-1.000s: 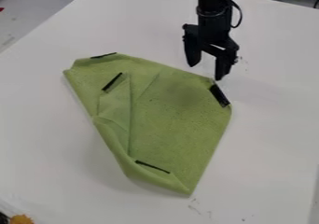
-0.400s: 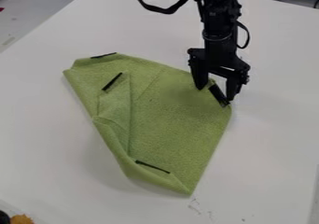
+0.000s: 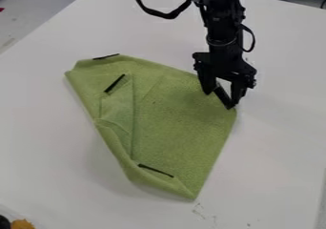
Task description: Fold the cloth from top right to bottom left
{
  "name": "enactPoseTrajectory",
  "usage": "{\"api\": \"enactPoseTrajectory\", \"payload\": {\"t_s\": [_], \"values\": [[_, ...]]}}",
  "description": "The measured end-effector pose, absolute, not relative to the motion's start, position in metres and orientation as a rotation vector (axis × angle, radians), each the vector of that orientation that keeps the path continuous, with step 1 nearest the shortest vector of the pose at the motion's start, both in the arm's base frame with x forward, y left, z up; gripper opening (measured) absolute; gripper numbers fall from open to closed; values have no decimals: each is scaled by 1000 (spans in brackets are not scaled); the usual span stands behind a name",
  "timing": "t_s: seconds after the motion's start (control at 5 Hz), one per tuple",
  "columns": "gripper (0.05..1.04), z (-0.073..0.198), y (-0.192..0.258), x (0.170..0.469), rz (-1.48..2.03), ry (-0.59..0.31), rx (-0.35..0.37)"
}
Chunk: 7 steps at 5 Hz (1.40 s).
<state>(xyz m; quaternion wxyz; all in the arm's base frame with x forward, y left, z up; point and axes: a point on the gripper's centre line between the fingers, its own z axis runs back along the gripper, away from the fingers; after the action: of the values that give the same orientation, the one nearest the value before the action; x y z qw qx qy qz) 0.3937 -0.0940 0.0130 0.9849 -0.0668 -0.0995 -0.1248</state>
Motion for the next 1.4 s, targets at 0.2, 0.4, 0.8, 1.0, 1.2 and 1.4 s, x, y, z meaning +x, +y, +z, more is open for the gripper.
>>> {"api": "enactPoseTrajectory", "payload": {"t_s": [0.2, 0.4, 0.8, 1.0, 1.2, 1.4], "values": [[543, 13, -93, 395, -256, -208, -130], [277, 12, -92, 395, -263, -208, -123], [55, 11, -90, 395, -260, -218, -109], [68, 11, -91, 395, -266, -214, -93], [220, 15, -96, 392, -295, -183, -50], [470, 16, -101, 390, -295, -177, -9]]}}
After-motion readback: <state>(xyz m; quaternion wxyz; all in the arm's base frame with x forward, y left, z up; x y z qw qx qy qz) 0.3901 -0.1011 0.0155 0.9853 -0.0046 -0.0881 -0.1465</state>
